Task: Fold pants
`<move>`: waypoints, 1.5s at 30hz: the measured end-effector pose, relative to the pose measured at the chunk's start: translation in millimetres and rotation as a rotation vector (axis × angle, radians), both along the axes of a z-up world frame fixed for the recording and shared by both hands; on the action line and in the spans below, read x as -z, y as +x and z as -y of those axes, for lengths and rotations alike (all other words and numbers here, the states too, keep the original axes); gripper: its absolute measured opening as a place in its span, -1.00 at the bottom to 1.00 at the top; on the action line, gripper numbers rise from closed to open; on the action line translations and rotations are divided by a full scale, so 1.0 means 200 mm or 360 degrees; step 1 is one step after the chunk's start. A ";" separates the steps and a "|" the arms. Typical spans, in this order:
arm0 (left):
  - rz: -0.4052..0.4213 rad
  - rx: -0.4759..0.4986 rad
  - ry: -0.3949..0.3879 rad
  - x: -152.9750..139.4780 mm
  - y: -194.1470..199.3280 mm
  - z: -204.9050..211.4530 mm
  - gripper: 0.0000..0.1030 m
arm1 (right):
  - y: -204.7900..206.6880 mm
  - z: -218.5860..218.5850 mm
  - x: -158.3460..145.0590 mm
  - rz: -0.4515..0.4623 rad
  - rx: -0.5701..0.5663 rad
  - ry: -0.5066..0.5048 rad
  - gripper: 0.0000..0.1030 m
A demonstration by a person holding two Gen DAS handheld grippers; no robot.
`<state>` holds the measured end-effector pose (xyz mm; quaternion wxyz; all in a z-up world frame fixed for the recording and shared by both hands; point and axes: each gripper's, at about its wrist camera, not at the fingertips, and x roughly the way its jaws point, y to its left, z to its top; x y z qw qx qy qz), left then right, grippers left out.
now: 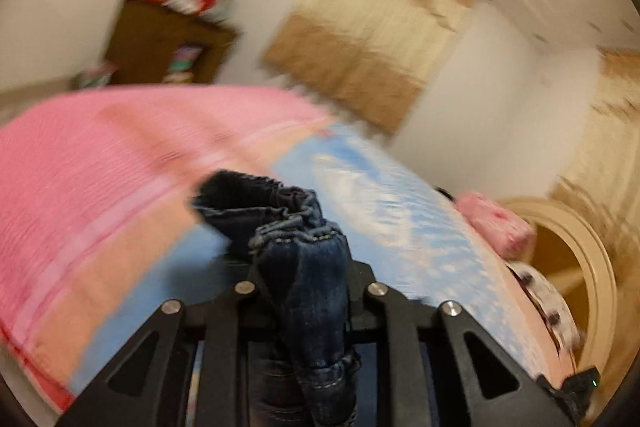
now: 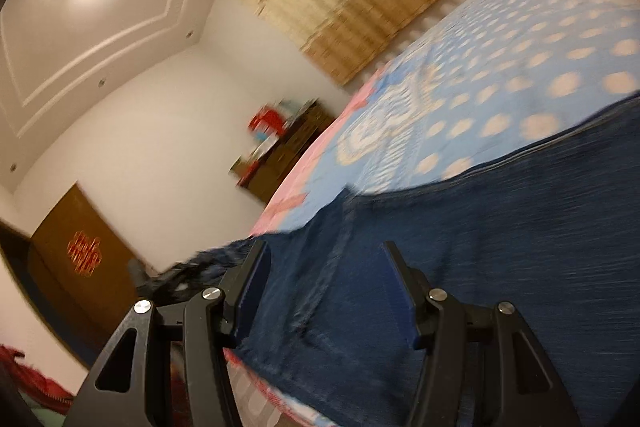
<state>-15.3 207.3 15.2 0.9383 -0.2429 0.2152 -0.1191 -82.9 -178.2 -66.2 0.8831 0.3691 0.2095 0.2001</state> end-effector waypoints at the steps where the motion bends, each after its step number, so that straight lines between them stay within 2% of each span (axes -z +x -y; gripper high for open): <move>1: 0.0046 0.0073 0.0044 -0.06 0.01 0.09 -0.59 | -0.04 0.07 0.01 -0.0016 0.0080 0.0010 0.11; 3: 0.0145 0.0251 0.0123 -0.17 -0.03 0.31 -0.59 | -0.10 0.15 0.01 -0.0044 0.0181 0.0008 0.11; 5: 0.0265 0.0500 0.0195 -0.26 -0.09 0.58 -0.59 | -0.20 0.25 0.02 -0.0062 0.0294 -0.0008 0.11; 6: 0.0302 0.0580 0.0221 -0.29 -0.14 0.66 -0.59 | -0.24 0.29 0.03 -0.0070 0.0344 -0.0014 0.11; 9: 0.0440 0.0931 0.0388 -0.34 -0.25 1.09 -0.59 | -0.40 0.43 0.06 -0.0096 0.0495 -0.0027 0.11; 11: 0.0450 0.1118 0.0469 -0.30 -0.33 1.32 -0.59 | -0.50 0.53 0.09 -0.0125 0.0600 -0.0016 0.11; 14: 0.0408 0.1436 0.0599 -0.12 -0.45 1.69 -0.59 | -0.67 0.66 0.14 -0.0155 0.0743 0.0025 0.11; 15: 0.0365 0.1524 0.0661 -0.04 -0.48 1.79 -0.58 | -0.72 0.69 0.16 -0.0168 0.0779 0.0031 0.11; 17: 0.0171 0.1662 0.0822 0.20 -0.54 1.99 -0.55 | -0.79 0.74 0.19 -0.0204 0.0828 0.0044 0.11; 18: 0.0088 0.1681 0.0909 0.30 -0.55 2.05 -0.49 | -0.83 0.76 0.21 -0.0223 0.0846 0.0051 0.11; 19: 0.0108 0.1661 0.0978 0.38 -0.59 2.08 -0.42 | -0.84 0.77 0.23 -0.0233 0.0856 0.0052 0.11; 20: 0.0220 0.1624 0.1044 0.40 -0.66 2.08 -0.36 | -0.86 0.78 0.23 -0.0245 0.0865 0.0049 0.11; 22: 0.0329 0.1695 0.1113 0.36 -0.75 2.08 0.29 | -0.87 0.80 0.24 -0.0258 0.0868 0.0046 0.11; 24: 0.0363 0.1789 0.1049 0.29 -0.78 2.05 0.46 | -0.87 0.81 0.23 -0.0248 0.0863 0.0039 0.11; 27: 0.0406 0.1794 0.0922 0.15 -0.78 1.94 0.53 | -0.83 0.79 0.19 -0.0214 0.0835 0.0016 0.11; 30: 0.0360 0.1682 0.0730 0.03 -0.70 1.80 0.61 | -0.81 0.72 0.11 -0.0178 0.0798 -0.0111 0.11; 33: 0.0316 0.1390 0.0582 -0.08 -0.55 1.54 0.80 | -0.78 0.62 0.02 -0.0124 0.0706 -0.0252 0.11; 34: 0.0279 0.1223 0.0567 -0.10 -0.47 1.43 0.81 | -0.75 0.56 -0.04 -0.0071 0.0620 -0.0324 0.11; 36: 0.0202 0.1031 0.0567 -0.06 -0.36 1.30 0.81 | -0.69 0.47 -0.09 -0.0016 0.0487 -0.0394 0.19; 37: 0.0127 0.0903 0.0566 -0.03 -0.29 1.21 0.81 | -0.64 0.42 -0.12 0.0007 0.0403 -0.0417 0.23; 38: 0.0068 0.0838 0.0564 -0.01 -0.25 1.16 0.81 | -0.58 0.37 -0.12 0.0010 0.0339 -0.0431 0.26; 42: -0.0118 0.0783 0.0565 0.15 -0.17 1.08 0.81 | -0.39 0.27 -0.07 -0.0112 0.0259 -0.0609 0.33; 44: -0.0171 0.0753 0.0654 0.24 -0.16 1.10 0.81 | -0.31 0.22 0.02 -0.0289 0.0165 -0.0691 0.33; 45: -0.0191 0.0728 0.0711 0.27 -0.14 1.14 0.83 | -0.33 0.20 0.02 -0.0290 0.0162 -0.0723 0.33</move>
